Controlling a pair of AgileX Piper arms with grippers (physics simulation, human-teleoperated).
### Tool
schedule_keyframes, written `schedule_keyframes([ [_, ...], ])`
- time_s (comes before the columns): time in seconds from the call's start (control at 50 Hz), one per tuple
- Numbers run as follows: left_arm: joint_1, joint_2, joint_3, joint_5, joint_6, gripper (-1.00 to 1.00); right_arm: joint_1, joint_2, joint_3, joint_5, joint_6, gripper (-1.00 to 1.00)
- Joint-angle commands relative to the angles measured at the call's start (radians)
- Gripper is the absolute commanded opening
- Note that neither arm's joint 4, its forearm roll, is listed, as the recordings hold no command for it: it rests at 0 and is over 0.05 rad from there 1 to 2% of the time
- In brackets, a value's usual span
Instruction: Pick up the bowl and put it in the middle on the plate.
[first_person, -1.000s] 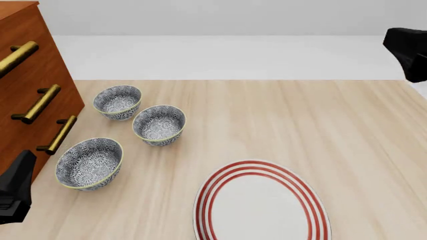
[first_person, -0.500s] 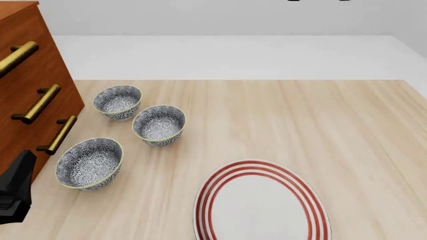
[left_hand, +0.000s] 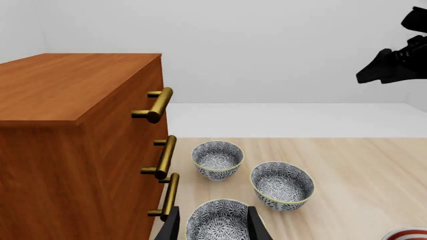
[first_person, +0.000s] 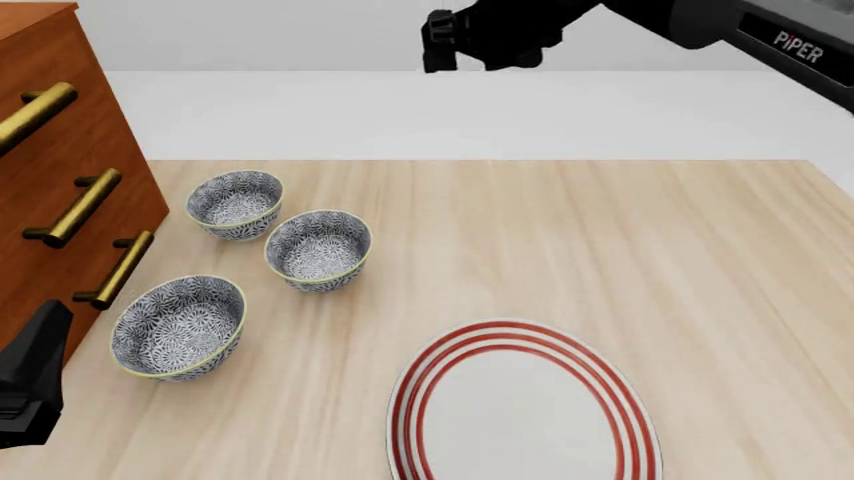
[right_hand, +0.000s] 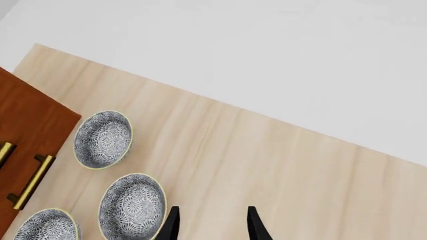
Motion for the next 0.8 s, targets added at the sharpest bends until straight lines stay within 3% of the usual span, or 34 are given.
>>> schedule_keyframes([
  [0.02,0.0,0.0,0.0,0.0,0.0,1.0,0.037,0.171,-0.143,0.046,0.019,1.0],
  [0.38,0.0,0.0,0.0,0.0,0.0,1.0,0.074,0.339,-0.285,0.102,0.035,1.0],
  [0.8,0.0,0.0,0.0,0.0,0.0,1.0,0.168,0.442,-0.364,0.135,0.078,1.0],
])
